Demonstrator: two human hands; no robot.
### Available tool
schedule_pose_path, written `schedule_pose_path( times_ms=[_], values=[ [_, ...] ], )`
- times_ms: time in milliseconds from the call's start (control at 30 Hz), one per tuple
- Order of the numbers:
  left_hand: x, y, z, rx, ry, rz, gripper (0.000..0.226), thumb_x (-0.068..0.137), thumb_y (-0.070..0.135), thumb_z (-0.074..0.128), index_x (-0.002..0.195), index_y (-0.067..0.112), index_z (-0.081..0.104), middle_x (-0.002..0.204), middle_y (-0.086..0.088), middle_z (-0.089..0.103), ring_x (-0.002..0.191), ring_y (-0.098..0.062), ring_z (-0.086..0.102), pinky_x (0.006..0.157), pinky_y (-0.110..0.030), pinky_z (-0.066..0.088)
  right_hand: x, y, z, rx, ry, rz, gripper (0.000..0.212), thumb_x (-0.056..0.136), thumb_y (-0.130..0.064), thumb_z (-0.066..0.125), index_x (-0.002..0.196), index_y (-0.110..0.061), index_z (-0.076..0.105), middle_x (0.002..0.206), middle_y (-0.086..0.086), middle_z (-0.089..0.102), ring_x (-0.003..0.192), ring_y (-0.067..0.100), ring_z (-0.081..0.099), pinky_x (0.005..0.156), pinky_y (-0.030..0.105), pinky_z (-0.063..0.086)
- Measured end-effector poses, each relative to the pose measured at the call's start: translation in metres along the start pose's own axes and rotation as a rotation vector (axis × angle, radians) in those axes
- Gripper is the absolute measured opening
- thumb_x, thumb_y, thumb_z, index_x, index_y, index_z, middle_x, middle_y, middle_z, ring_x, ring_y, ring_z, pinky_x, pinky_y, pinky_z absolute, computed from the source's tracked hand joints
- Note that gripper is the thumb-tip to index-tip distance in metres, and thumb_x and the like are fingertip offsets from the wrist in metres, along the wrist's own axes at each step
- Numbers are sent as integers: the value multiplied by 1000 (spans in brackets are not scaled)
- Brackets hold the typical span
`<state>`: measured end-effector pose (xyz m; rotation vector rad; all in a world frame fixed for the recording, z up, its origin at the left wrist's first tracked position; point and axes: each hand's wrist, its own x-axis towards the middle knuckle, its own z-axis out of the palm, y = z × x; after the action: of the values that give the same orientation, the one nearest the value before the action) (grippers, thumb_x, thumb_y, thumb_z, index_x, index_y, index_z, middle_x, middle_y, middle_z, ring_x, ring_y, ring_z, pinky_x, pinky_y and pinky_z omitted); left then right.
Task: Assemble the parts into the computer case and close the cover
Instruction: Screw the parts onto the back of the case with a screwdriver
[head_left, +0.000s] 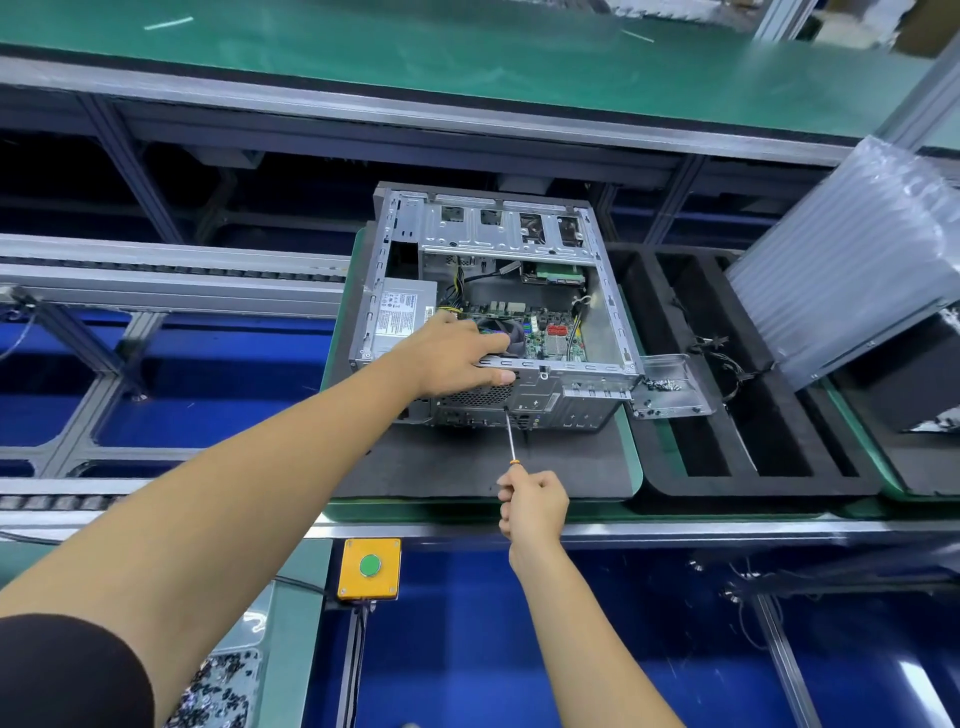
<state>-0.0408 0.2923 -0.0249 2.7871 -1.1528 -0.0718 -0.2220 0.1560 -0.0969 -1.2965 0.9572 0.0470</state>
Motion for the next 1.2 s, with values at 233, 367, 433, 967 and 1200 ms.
schedule_pose_path(
  times_ms=[233,367,433,967,1200],
  values=[
    [-2,1,0,-17,10,40,58,97,70,29,124,23,50,101,5,46,97,-19,51,66,-34,35,-2,0,-4,-135,64,-95,12,89,-13,65,79,-8,62,54,1,65,43,16,57,57,36,46],
    [-2,1,-2,-44,34,65,50,99,66,33,116,21,49,94,7,52,93,-20,52,66,-36,36,-4,0,-2,-216,36,-116,15,94,-19,56,88,-11,67,54,3,67,43,15,61,58,36,48],
    [-3,2,-2,-59,25,64,47,99,65,35,112,22,48,93,7,55,91,-20,52,66,-37,38,-4,-1,0,-194,5,-81,17,95,-18,55,89,-9,67,53,2,66,41,14,57,52,32,45],
    [-1,2,1,-136,-5,53,40,99,65,38,101,26,43,77,16,46,110,-32,56,69,-38,37,9,6,-6,378,-317,306,20,96,-5,53,81,-16,45,60,-3,43,38,8,28,30,21,18],
    [-1,3,-2,-131,-34,25,40,99,66,38,100,26,42,81,10,52,94,-24,53,72,-39,42,-7,12,18,-243,222,-263,23,89,-19,64,87,-20,41,72,2,64,53,20,52,44,28,32]
  ],
)
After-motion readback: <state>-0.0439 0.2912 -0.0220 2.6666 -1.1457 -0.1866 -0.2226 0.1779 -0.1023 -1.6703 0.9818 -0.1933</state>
